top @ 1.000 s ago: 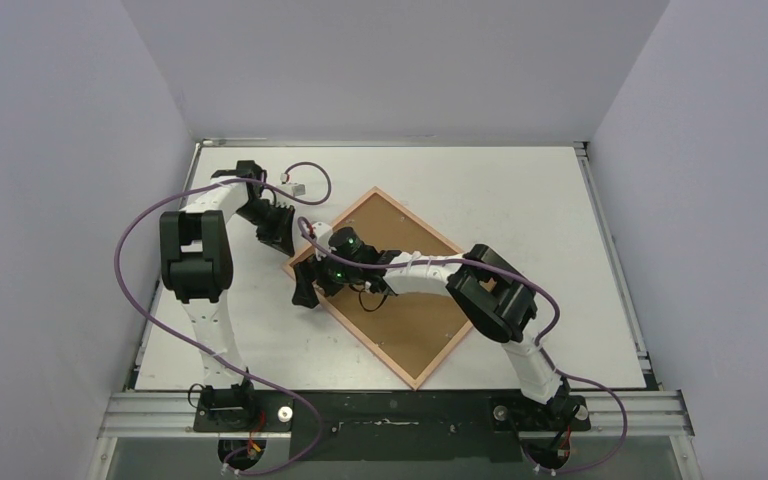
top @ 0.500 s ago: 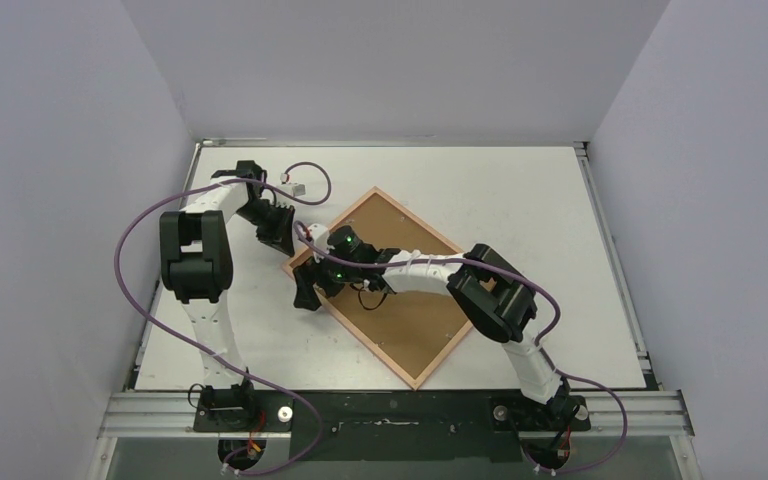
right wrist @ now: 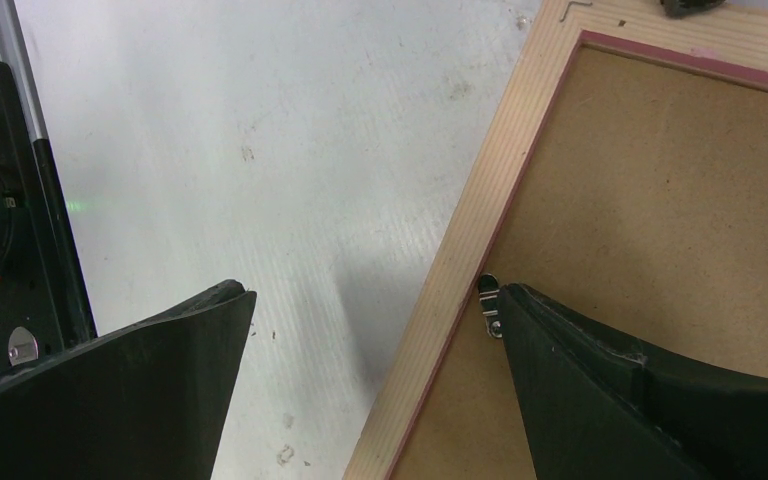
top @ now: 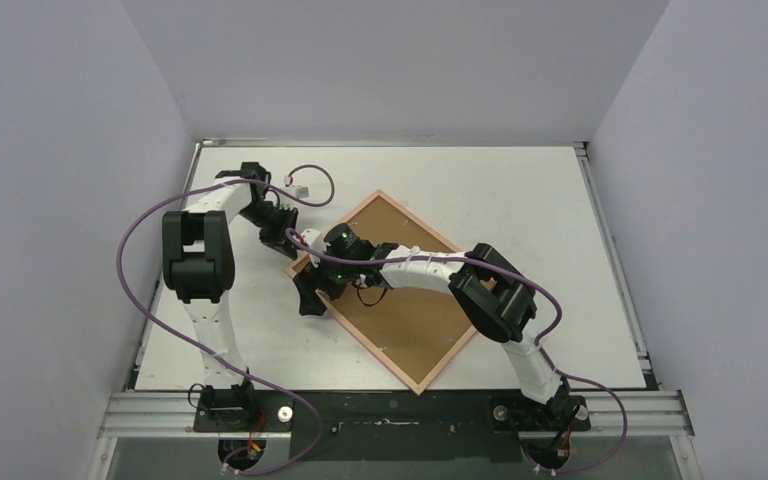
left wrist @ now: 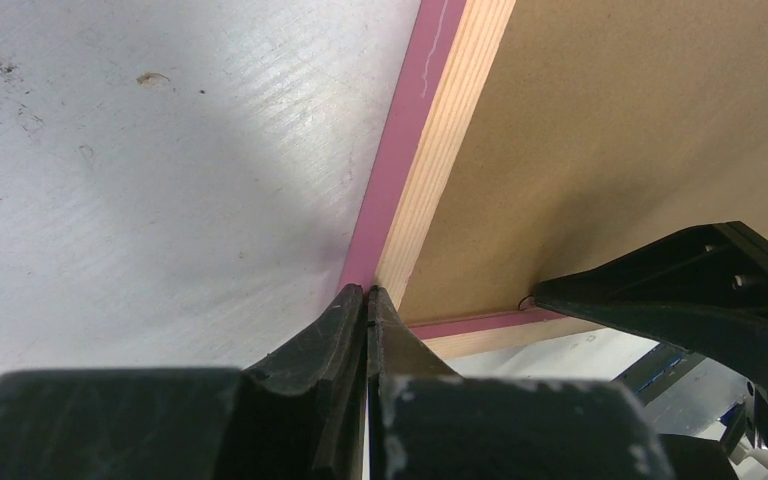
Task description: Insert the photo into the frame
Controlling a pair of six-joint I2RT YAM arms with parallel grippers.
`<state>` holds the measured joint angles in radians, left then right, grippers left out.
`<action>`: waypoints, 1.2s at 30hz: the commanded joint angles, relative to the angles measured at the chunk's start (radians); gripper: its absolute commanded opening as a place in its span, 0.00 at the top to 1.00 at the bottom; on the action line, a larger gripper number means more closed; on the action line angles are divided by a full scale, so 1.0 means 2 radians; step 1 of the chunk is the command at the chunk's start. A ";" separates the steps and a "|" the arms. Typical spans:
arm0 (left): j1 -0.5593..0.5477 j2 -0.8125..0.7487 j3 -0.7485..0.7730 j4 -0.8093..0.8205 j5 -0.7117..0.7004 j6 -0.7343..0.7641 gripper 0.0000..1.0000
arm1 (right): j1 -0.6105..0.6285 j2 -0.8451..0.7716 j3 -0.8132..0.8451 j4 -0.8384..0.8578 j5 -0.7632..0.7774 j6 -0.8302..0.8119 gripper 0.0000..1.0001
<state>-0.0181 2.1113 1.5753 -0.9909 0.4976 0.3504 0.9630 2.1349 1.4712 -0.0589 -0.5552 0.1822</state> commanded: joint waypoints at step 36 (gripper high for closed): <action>-0.002 -0.010 -0.012 0.005 0.030 -0.013 1.00 | -0.050 -0.078 -0.034 0.128 0.040 0.119 0.00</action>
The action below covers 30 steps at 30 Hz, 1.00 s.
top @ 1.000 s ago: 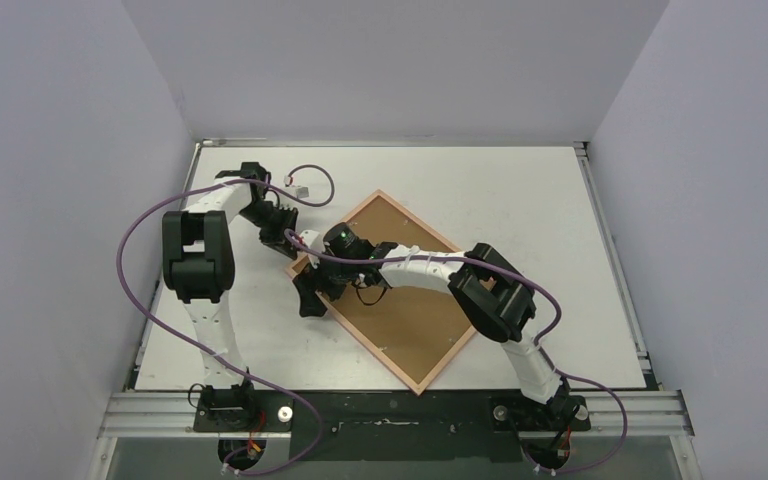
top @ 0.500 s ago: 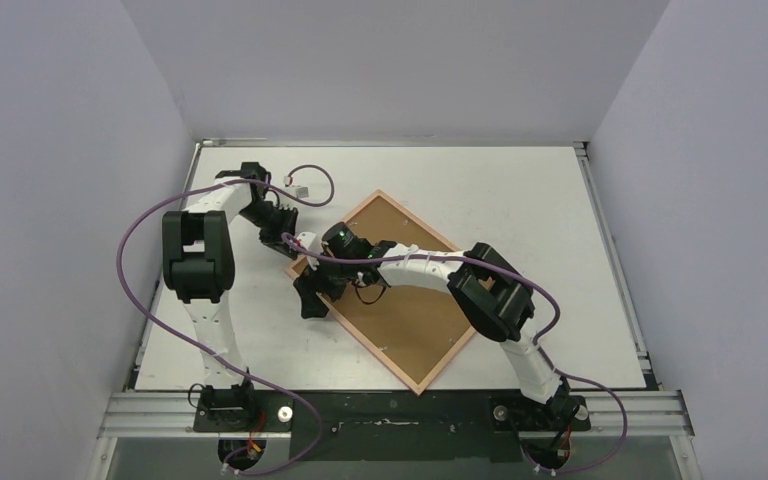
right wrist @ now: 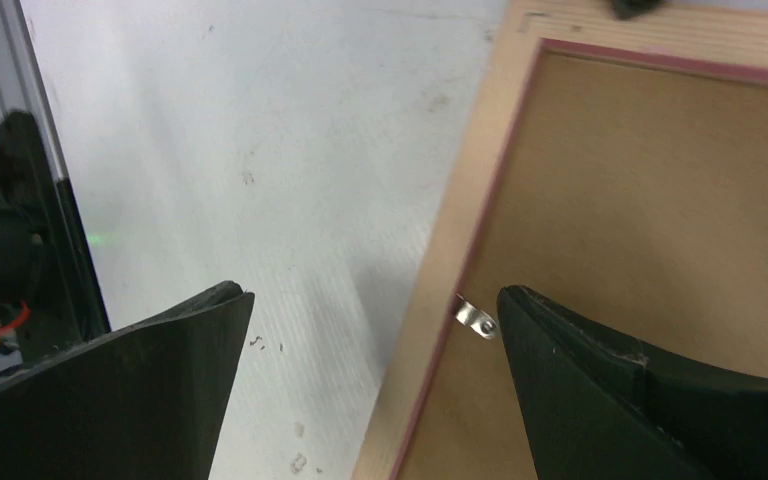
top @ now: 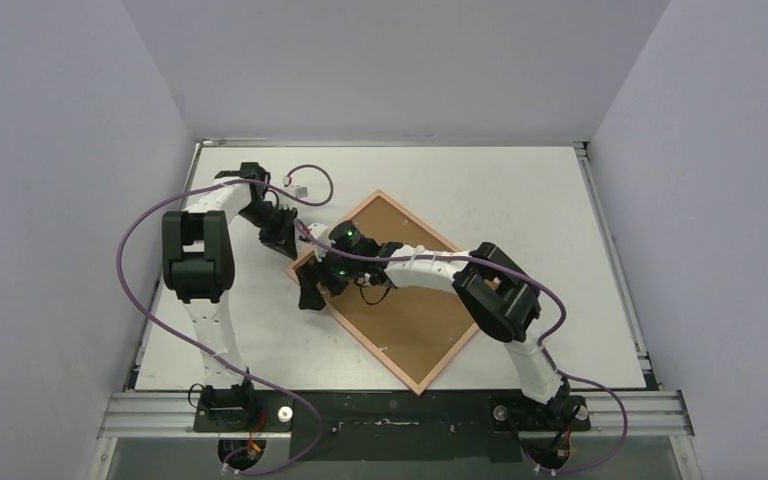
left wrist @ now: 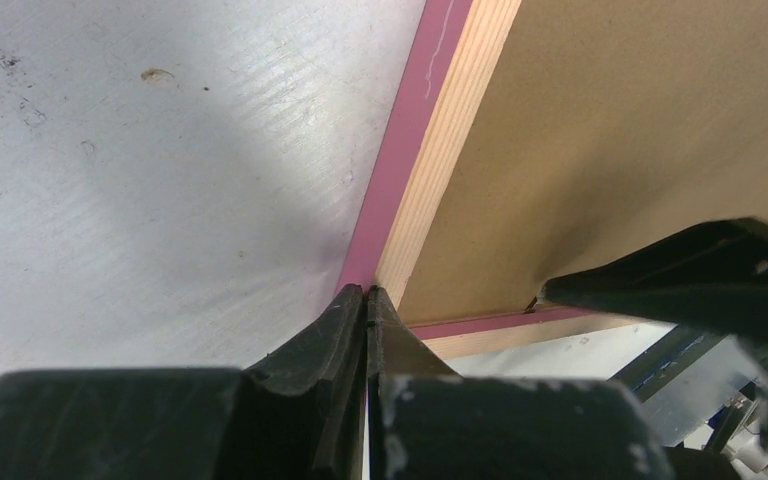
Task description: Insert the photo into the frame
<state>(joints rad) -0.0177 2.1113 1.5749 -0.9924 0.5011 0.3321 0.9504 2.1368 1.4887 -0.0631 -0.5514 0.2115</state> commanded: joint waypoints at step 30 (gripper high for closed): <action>0.007 -0.061 -0.113 -0.001 0.123 0.000 1.00 | -0.146 -0.073 -0.046 0.110 0.085 0.220 0.04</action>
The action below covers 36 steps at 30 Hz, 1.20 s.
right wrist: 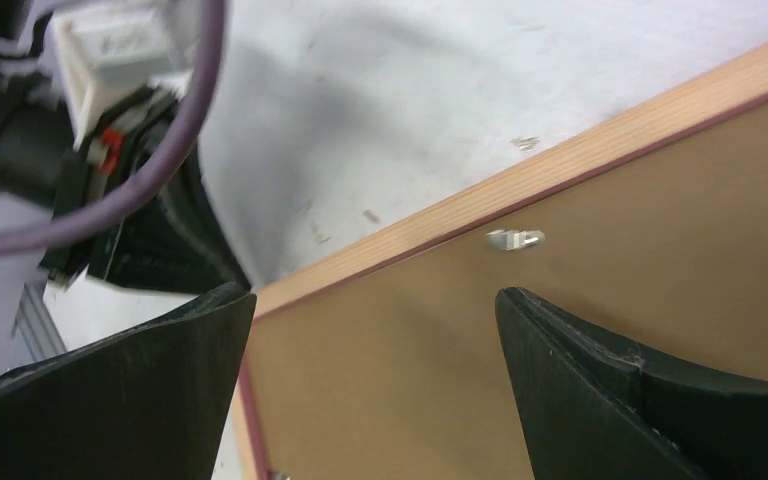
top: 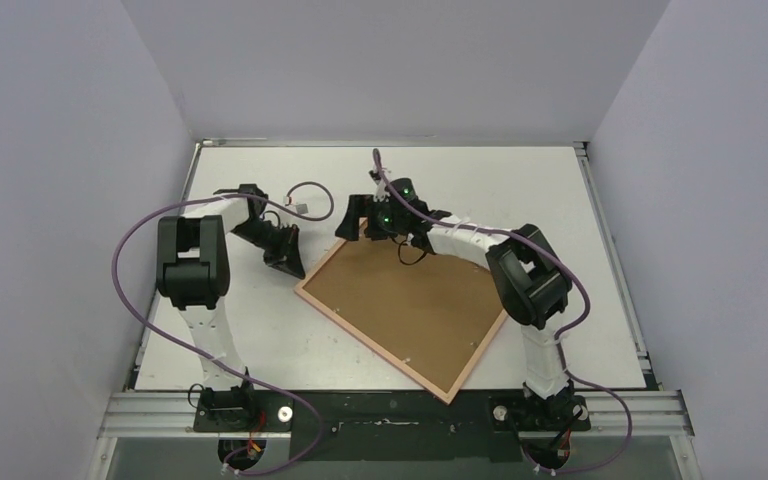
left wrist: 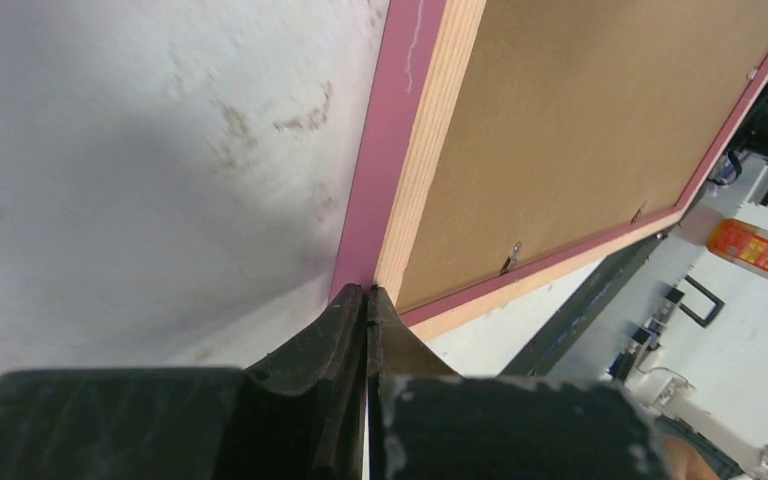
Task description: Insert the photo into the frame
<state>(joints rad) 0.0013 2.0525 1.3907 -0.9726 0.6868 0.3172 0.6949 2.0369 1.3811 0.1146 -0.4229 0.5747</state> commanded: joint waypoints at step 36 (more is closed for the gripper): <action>-0.022 0.064 0.034 0.135 0.106 -0.120 0.91 | 0.034 0.013 -0.037 0.036 0.234 0.313 0.02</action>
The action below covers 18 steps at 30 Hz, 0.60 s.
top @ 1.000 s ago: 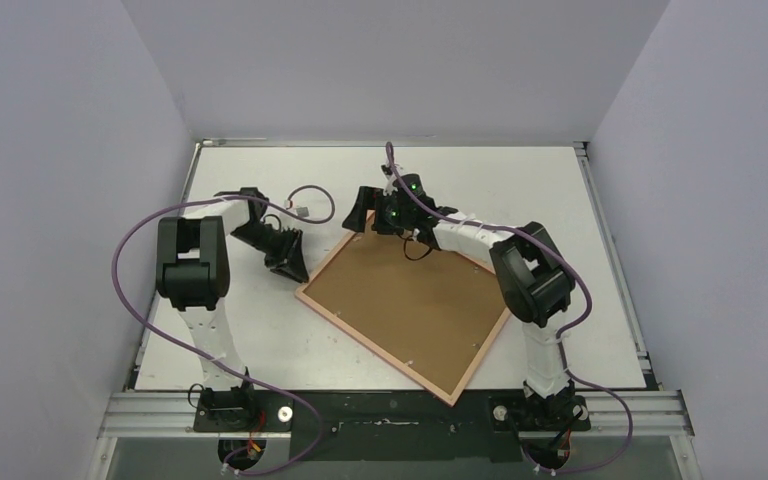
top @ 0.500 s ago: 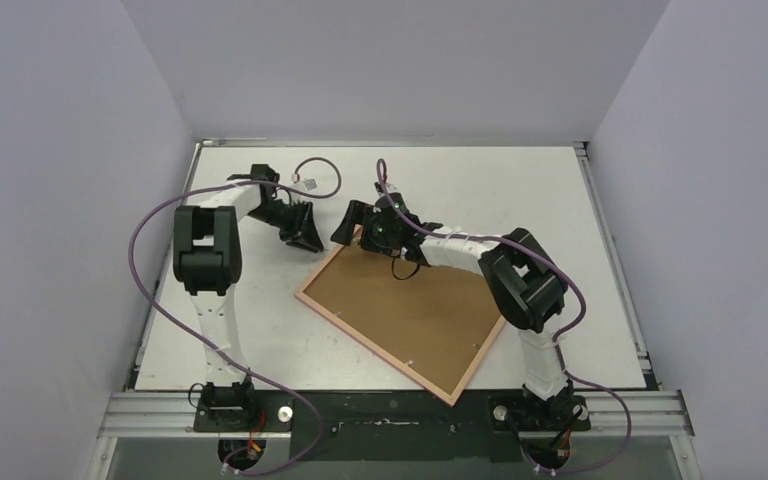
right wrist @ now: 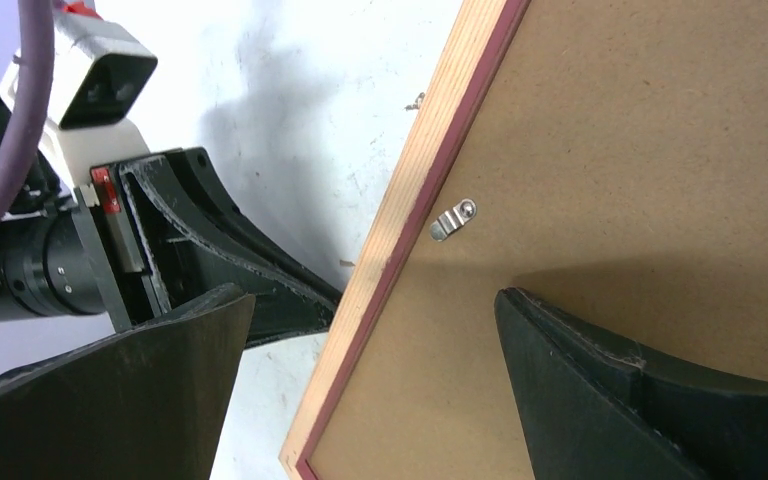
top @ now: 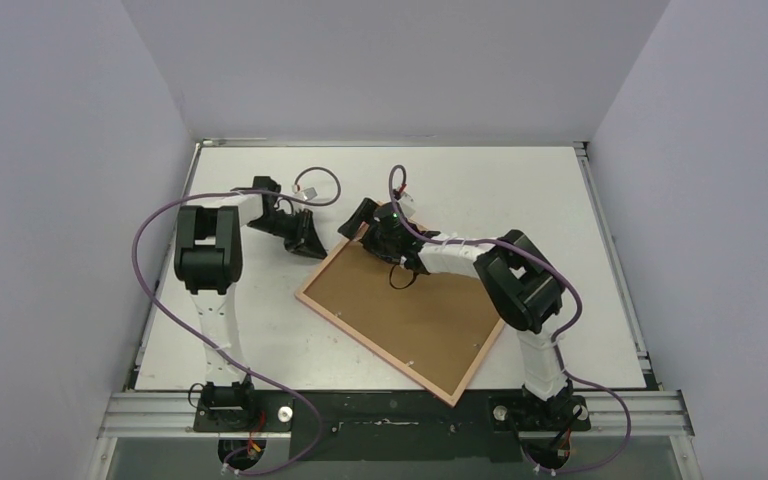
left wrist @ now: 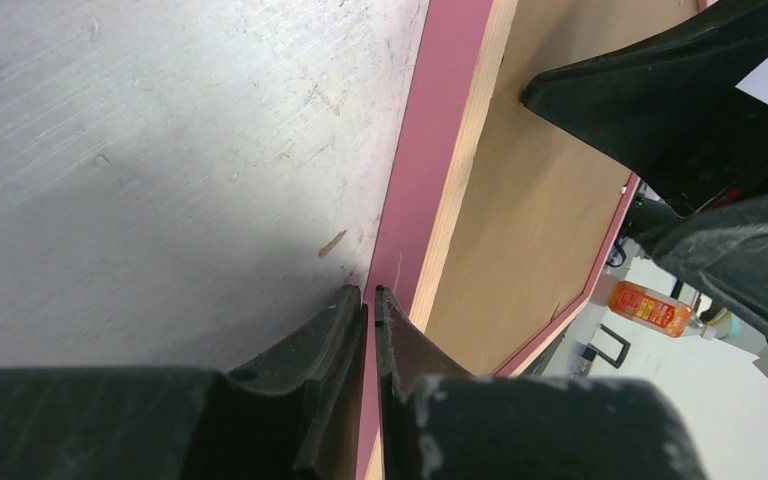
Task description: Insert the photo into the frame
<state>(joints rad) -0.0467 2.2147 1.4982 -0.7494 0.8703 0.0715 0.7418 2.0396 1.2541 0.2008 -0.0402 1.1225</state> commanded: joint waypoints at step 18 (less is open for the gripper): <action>0.003 -0.048 -0.070 0.050 0.021 0.005 0.92 | 0.031 0.033 0.069 -0.051 0.090 0.063 0.02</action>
<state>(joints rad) -0.0383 2.1620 1.3762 -0.6750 0.9184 0.0639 0.8009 2.0769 1.3487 0.0959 0.0929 1.2312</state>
